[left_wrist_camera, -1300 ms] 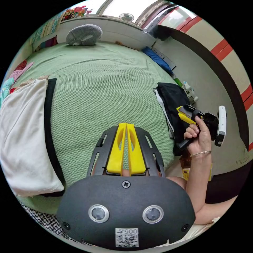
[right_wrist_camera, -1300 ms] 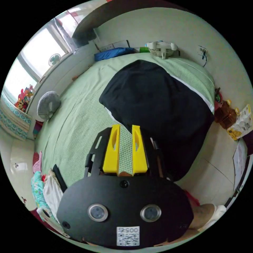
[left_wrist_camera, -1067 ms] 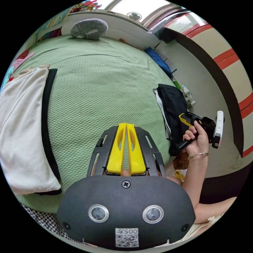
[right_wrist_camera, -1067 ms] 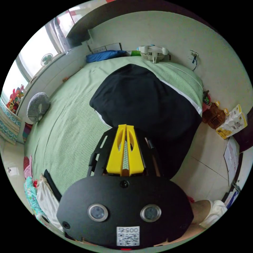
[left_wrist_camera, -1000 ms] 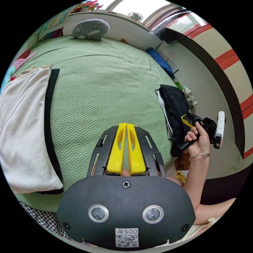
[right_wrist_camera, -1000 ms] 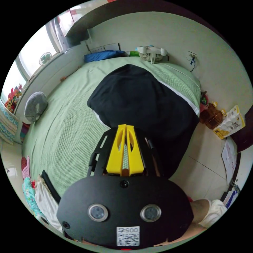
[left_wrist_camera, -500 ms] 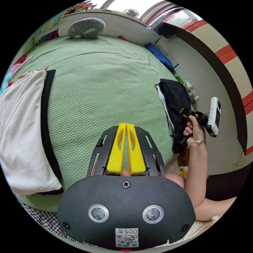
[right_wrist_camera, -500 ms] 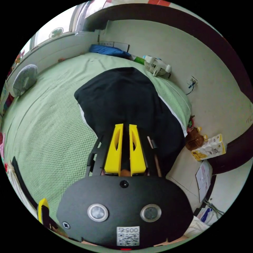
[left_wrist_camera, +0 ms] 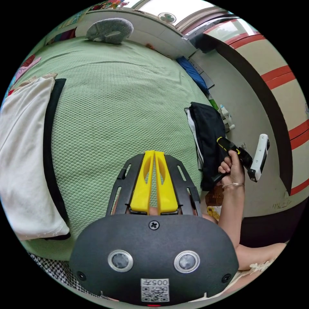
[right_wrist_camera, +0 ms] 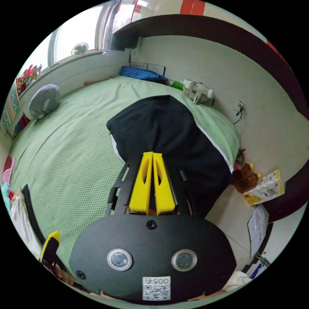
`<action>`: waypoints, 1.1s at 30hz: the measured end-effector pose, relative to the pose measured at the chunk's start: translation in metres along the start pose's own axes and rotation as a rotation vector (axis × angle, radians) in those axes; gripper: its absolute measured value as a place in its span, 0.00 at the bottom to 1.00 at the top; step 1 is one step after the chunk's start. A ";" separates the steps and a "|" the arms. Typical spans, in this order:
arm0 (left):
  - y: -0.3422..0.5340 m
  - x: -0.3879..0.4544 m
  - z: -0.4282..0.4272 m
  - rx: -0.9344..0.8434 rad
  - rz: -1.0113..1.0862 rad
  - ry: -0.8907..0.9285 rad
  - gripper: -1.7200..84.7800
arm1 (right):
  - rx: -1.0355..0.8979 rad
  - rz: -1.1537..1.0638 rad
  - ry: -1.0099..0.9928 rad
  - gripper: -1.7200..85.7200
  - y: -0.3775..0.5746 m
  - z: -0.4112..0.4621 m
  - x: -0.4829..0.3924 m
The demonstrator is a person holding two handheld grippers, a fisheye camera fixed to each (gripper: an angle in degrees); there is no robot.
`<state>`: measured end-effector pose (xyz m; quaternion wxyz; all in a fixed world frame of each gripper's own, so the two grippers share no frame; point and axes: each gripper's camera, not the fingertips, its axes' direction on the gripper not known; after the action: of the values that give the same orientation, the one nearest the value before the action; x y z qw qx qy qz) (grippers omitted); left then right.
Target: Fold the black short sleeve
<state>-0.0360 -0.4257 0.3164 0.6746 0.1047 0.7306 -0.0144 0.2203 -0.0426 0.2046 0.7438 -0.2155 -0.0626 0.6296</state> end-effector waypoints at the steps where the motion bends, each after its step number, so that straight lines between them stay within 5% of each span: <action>1: 0.000 -0.003 0.000 -0.002 -0.005 0.009 0.01 | 0.007 -0.002 -0.015 0.01 0.003 -0.001 -0.002; 33: 0.011 -0.080 -0.039 -0.015 -0.060 0.028 0.01 | -0.023 -0.302 -0.337 0.01 0.081 -0.021 -0.108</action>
<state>-0.0673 -0.4195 0.4007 0.6644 0.0778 0.7428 -0.0278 0.1329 -0.1422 0.1724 0.8063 -0.1041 -0.2246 0.5372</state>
